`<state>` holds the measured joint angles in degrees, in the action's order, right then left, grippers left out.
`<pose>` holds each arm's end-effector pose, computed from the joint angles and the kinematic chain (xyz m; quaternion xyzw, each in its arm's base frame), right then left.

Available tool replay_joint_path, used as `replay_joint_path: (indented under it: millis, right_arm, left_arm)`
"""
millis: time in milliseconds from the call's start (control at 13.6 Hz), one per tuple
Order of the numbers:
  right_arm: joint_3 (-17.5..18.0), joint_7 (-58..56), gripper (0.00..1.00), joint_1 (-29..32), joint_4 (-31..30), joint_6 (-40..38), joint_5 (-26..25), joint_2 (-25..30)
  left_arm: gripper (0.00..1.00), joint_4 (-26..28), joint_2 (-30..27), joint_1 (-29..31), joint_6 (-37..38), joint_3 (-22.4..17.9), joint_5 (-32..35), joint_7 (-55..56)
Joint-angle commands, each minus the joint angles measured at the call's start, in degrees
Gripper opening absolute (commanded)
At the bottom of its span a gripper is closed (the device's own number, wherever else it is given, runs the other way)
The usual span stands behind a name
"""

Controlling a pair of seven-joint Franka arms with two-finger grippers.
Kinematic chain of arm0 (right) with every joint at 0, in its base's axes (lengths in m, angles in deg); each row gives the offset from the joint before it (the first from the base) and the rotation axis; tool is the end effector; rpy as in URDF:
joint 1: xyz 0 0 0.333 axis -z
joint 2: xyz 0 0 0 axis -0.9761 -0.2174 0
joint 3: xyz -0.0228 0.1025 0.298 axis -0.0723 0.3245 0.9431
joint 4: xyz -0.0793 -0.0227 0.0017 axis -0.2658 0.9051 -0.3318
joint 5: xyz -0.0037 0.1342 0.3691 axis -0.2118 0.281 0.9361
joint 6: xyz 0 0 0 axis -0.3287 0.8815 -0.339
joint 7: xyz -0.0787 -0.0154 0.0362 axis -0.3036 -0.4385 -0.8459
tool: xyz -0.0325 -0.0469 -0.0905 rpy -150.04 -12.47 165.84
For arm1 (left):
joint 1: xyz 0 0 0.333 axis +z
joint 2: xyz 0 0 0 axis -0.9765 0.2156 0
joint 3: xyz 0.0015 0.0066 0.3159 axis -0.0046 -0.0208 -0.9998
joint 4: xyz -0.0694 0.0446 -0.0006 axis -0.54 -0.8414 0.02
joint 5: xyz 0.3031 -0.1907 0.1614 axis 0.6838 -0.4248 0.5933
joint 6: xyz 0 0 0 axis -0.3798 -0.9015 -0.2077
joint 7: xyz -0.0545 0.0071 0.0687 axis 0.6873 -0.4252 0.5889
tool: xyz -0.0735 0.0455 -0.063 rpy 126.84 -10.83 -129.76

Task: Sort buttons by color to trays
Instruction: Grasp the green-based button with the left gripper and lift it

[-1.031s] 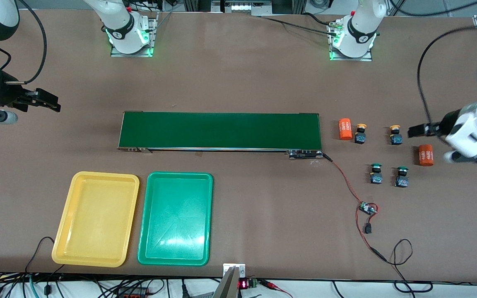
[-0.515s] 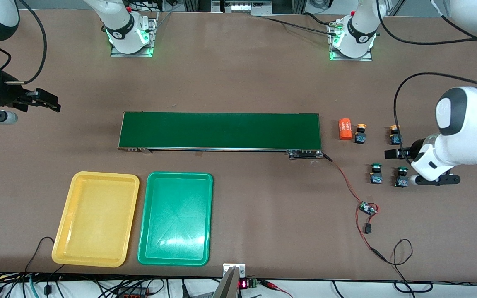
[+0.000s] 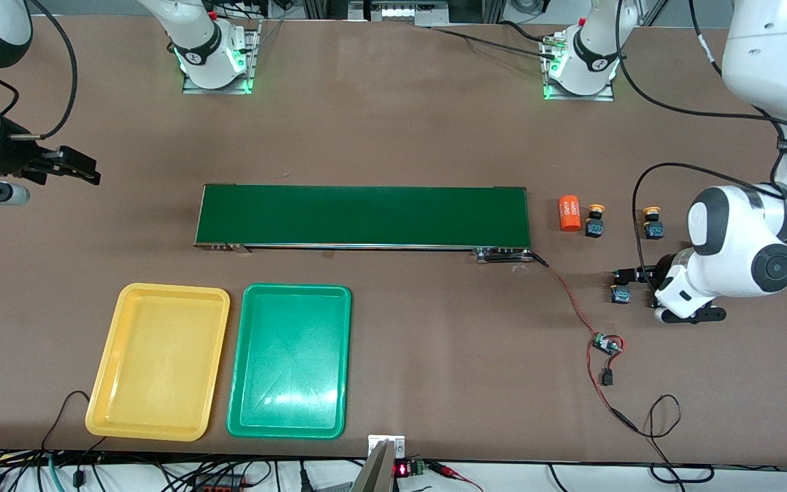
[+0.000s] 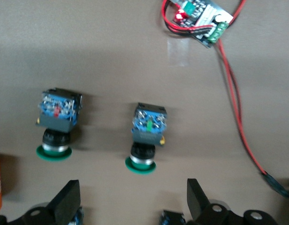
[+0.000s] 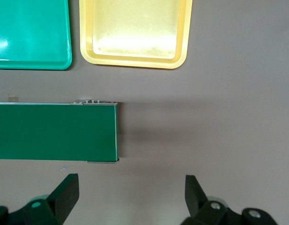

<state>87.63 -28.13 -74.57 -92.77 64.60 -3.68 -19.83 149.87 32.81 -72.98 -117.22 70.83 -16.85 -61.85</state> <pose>0.5552 -0.0157 0.5375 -0.9989 0.0018 0.0458 0.0030 0.6547 0.0407 0.2426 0.9937 0.0321 -0.1071 0.0122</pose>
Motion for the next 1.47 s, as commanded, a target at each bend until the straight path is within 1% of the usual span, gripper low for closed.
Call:
replay_joint_path:
  millis: [0,442,663,736,810,883,1031,1104,1178,1252,1399]
  right_arm:
    - [0.10,0.60,1.00,0.29,-1.49,0.11,0.86,1.12]
    - [0.10,0.60,1.00,0.29,-1.67,0.55,0.86,1.12]
    - [0.10,0.51,1.00,0.29,-2.99,0.99,0.86,2.17]
    - [0.10,0.51,1.00,0.38,-2.99,1.08,0.86,2.17]
    - [0.10,0.51,1.00,0.29,-2.90,0.99,0.86,2.17]
    - [0.01,0.51,1.00,0.29,-2.90,0.73,0.86,2.26]
    - [-0.08,0.51,1.00,0.47,-2.64,0.90,0.77,2.09]
    - [-0.08,0.42,1.00,0.47,-2.38,0.90,0.77,1.91]
    - [-0.08,0.42,1.00,0.47,-2.38,0.82,0.77,1.91]
    - [-0.08,0.42,1.00,0.47,-2.29,0.73,0.77,1.91]
    - [-0.08,0.42,1.00,0.47,-2.29,0.73,0.77,1.82]
  left_arm:
    - [1.00,-0.22,1.47,0.09,-3.73,0.16,0.65,-4.99]
    - [1.00,0.75,5.43,-1.05,-8.13,0.16,0.74,-10.71]
    - [1.00,2.94,6.05,-0.97,-12.08,0.16,0.74,-13.88]
    - [0.91,3.99,6.05,-0.97,-13.75,0.16,0.74,-13.97]
    - [0.62,5.04,5.96,-0.88,-14.63,0.16,0.74,-13.97]
    - [0.37,5.75,5.61,-0.62,-14.64,0.16,0.65,-13.89]
    - [0.08,6.46,3.51,-1.05,-13.33,0.16,0.65,-13.54]
    - [0.01,6.64,2.02,-1.14,-11.58,0.77,0.74,-13.53]
    - [0.00,6.81,0.61,-1.14,-9.65,2.86,0.65,-13.10]
    - [0.00,7.42,-1.32,-1.14,-7.37,3.93,0.65,-12.92]
    - [0.00,9.35,-5.27,-1.14,-5.77,7.35,0.65,-13.44]
